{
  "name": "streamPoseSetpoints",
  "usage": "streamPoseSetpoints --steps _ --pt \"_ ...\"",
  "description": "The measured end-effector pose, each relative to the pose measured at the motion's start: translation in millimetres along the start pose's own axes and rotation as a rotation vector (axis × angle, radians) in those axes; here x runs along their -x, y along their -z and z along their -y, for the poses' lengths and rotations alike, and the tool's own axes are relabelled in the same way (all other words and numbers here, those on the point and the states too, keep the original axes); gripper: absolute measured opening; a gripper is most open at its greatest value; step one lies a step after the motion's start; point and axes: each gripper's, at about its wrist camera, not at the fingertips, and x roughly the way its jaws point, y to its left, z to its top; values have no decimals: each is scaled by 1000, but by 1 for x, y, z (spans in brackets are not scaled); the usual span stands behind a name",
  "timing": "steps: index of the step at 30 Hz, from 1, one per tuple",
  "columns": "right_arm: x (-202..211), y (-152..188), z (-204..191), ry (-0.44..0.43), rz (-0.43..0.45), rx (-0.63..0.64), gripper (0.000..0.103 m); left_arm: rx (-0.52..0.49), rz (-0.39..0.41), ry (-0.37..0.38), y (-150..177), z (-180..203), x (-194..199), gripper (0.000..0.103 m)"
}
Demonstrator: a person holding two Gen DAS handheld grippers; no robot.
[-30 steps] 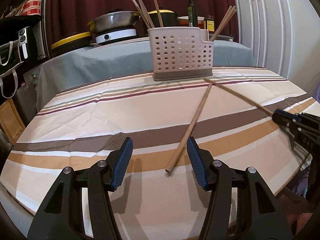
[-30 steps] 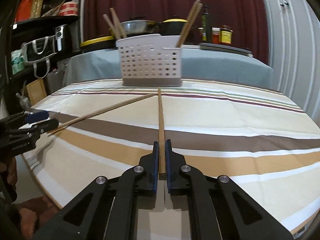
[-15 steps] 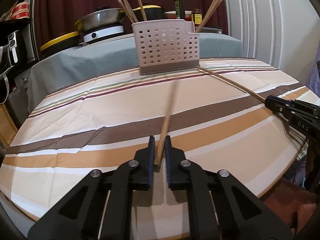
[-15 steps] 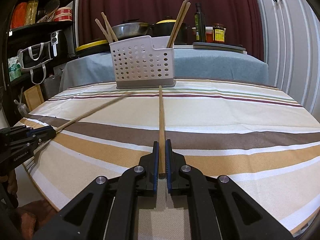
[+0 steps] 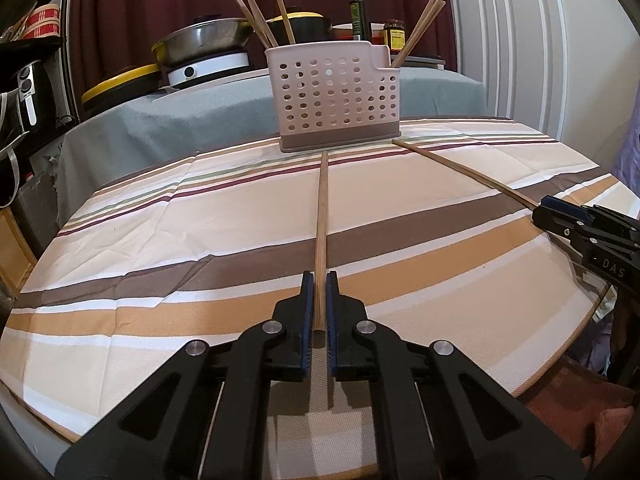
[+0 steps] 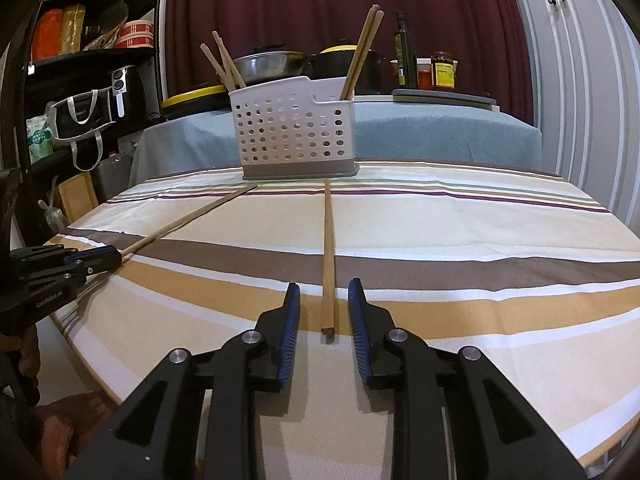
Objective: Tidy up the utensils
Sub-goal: 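Close the right tool on a chopstick while the left tool grasps another, then lift both chopsticks upright and carry them over the white caddy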
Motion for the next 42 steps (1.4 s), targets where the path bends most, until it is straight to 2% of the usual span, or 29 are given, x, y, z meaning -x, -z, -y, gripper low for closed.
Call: streamPoseSetpoints --steps 1,4,9,14,25,33,42 --pt "0 0 1 -2 -1 -3 15 -1 2 -1 0 0 1 7" --pt "-1 -1 1 -10 -9 -5 8 -6 10 -2 -1 1 2 7" --pt "4 -7 -1 -2 -5 3 7 -1 30 -1 -6 -1 8 7" --pt "18 -23 -5 25 40 32 7 14 70 -11 -18 -6 21 7" --pt "55 -72 -15 61 151 72 7 38 203 -37 -61 -16 70 7" --pt "77 -106 -18 75 206 78 7 78 268 -44 -92 -31 100 7" --pt "70 -127 -13 72 183 54 7 87 261 -70 -116 -39 103 7"
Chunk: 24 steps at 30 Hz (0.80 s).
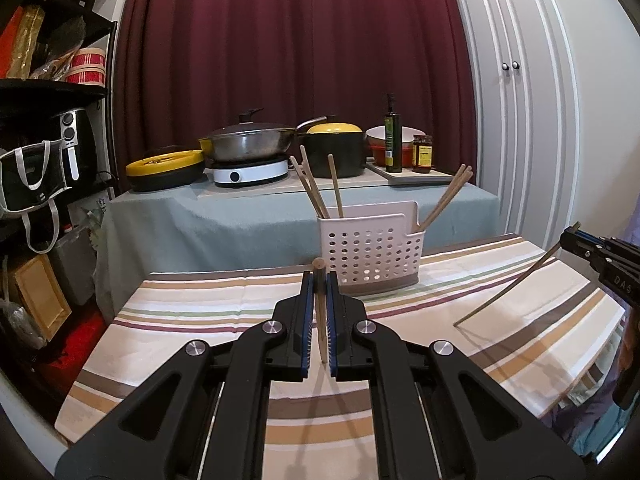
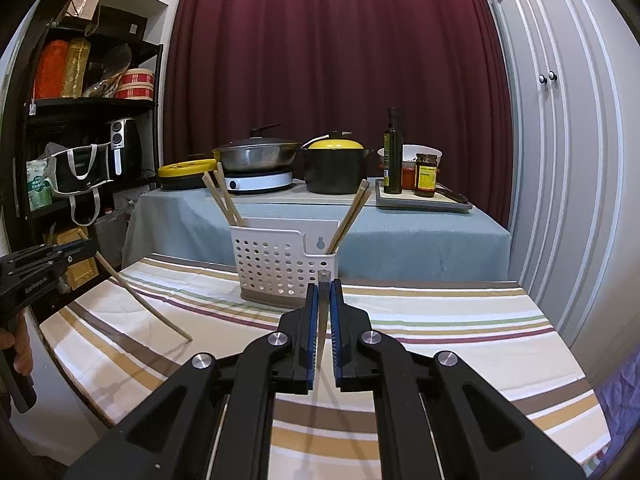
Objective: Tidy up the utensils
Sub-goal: 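Lift both chopsticks upright and carry them over the white caddy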
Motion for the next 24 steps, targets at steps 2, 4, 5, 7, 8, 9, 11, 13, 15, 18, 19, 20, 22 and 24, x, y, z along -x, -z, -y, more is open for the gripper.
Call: streamPoseSetpoints --steps 2,4,5,7,8,9,11,13,15,18,19,20,22,24 --pt "-3 -3 1 -2 1 1 7 1 -3 -7 -5 0 -5 7" --pt "-8 -8 1 -5 4 2 7 6 -5 -10 -9 -1 -9 7" --pt "-11 -10 1 -7 6 4 7 9 -5 -12 -11 -2 -11 7" --pt "-15 -13 2 -10 12 4 7 21 -4 -15 -16 -2 -18 7" --pt "-18 -15 1 -10 15 5 7 23 -3 -18 -17 -2 -19 7" --pt "-20 -17 1 -10 19 6 7 27 -2 -22 -20 -3 -23 7" --pt "-25 -20 2 -11 24 6 7 33 -1 -28 -24 -4 -30 7" --pt "-29 -22 2 -10 29 8 7 37 -1 -33 -28 -4 -35 7" --pt "-33 -24 4 -6 34 12 7 42 -3 -38 -31 -4 -40 7" --pt "-39 -27 6 -6 38 9 7 49 -5 -46 -37 -5 -48 7" --pt "-41 -28 8 -6 39 7 7 50 -6 -49 -38 -4 -50 7" --pt "-43 -29 8 -6 40 6 7 50 -7 -55 -40 -4 -53 7" --pt "-47 -32 9 -8 42 2 7 50 -7 -63 -43 -4 -59 7" --pt "-50 -34 10 -12 42 -4 7 53 -8 -65 -45 -4 -64 7"
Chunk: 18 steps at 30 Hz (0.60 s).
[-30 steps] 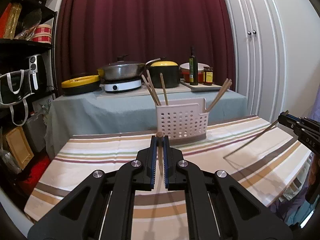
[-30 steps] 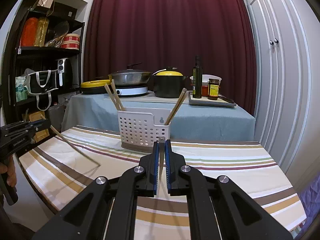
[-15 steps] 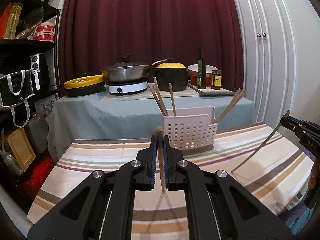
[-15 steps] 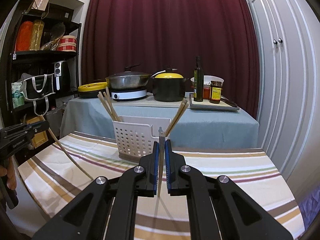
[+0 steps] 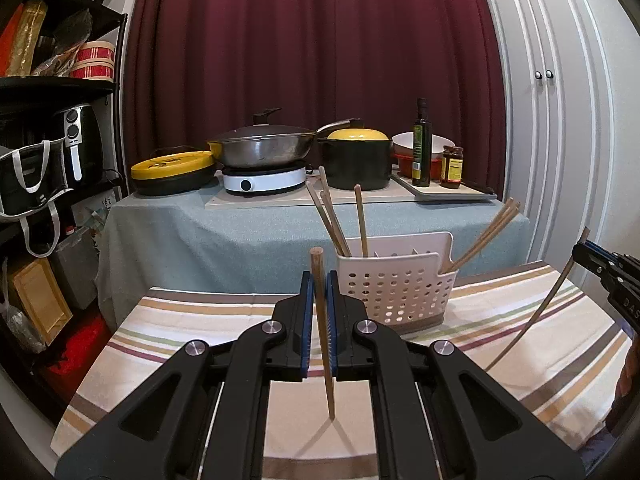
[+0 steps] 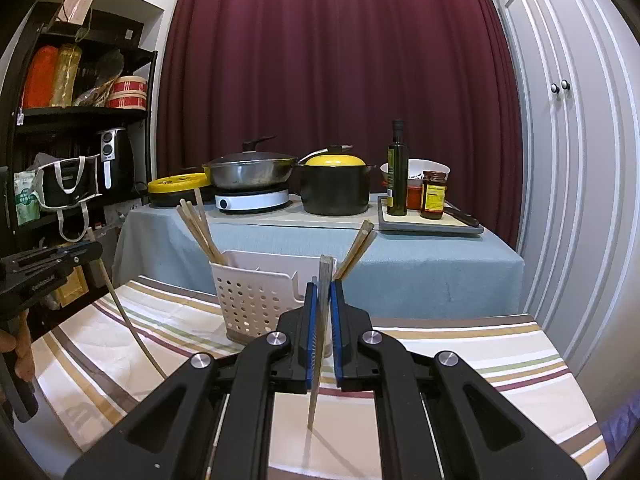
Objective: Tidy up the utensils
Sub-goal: 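Lift both chopsticks upright and carry them over the white caddy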
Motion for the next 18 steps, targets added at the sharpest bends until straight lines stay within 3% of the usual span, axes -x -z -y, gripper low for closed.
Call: streamPoseSetpoints --steps 18 --pt "-3 -15 3 -28 27 -32 7 -7 -10 -17 -11 1 -16 6"
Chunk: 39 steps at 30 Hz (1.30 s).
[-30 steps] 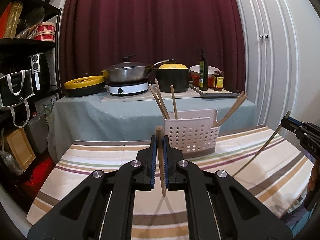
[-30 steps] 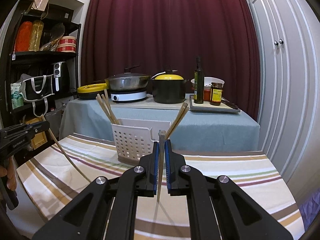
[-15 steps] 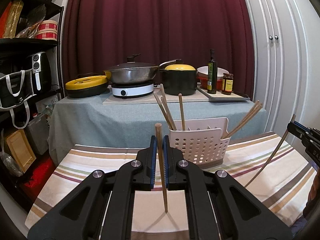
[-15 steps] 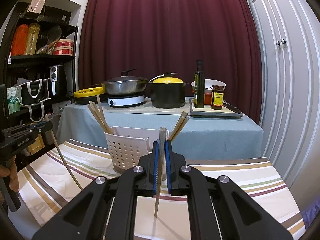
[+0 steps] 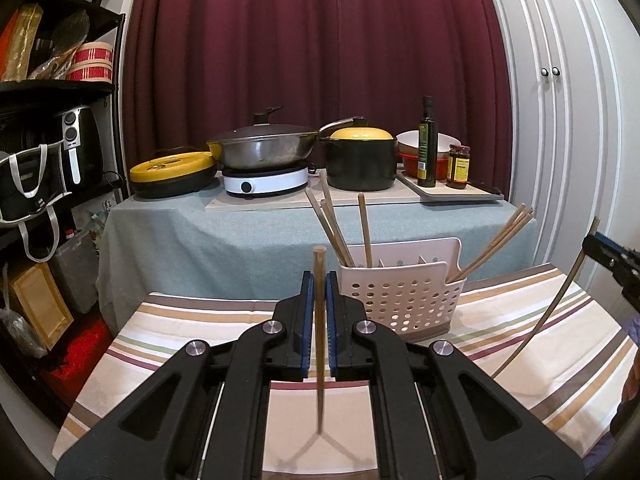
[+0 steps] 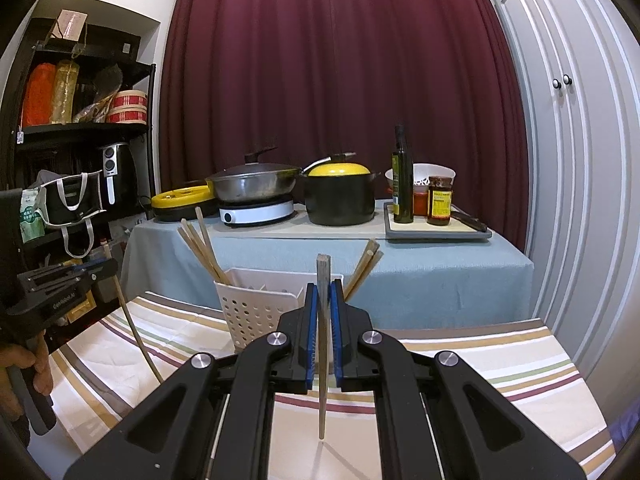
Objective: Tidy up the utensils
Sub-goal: 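Lift both chopsticks upright and carry them over the white caddy, then lower both chopsticks into the caddy slots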
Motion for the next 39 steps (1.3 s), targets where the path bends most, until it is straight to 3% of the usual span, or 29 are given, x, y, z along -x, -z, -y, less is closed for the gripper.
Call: streamPoseSetpoints --steps 8,16,28,39 --pt "-2 -10 -2 -8 22 8 7 4 21 -4 -10 0 5 6" --pt "-3 -23 -6 -25 51 11 7 4 93 38 -40 3 18 6" --pt "0 -42 -6 -40 109 16 7 -4 118 97 -61 16 22 6" --pt "-12 -82 -10 -73 210 49 7 3 201 167 -115 27 9 6"
